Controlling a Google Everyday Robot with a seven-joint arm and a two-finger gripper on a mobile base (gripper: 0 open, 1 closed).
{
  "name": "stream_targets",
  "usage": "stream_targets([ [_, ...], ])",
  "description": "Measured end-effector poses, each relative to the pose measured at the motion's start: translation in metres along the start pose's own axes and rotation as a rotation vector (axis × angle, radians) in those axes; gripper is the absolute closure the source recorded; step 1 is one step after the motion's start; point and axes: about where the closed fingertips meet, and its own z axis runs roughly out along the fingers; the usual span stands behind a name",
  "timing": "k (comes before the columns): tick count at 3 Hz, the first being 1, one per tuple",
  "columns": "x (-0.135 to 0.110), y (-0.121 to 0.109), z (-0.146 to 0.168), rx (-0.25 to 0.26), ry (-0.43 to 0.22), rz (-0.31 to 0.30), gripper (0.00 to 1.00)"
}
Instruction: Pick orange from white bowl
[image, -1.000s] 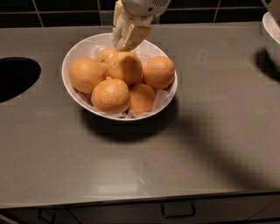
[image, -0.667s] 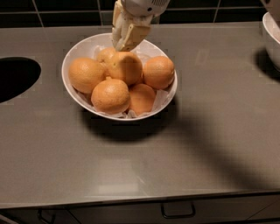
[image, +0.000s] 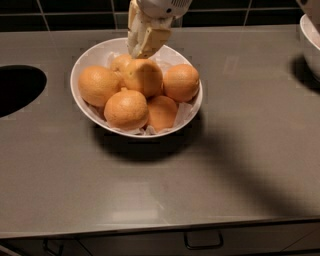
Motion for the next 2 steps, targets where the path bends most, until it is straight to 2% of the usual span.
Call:
stream_targets([
  [1, 0.0, 0.0, 0.0, 0.0, 0.0, 0.0, 0.11],
  [2, 0.0, 0.0, 0.0, 0.0, 0.0, 0.0, 0.0],
])
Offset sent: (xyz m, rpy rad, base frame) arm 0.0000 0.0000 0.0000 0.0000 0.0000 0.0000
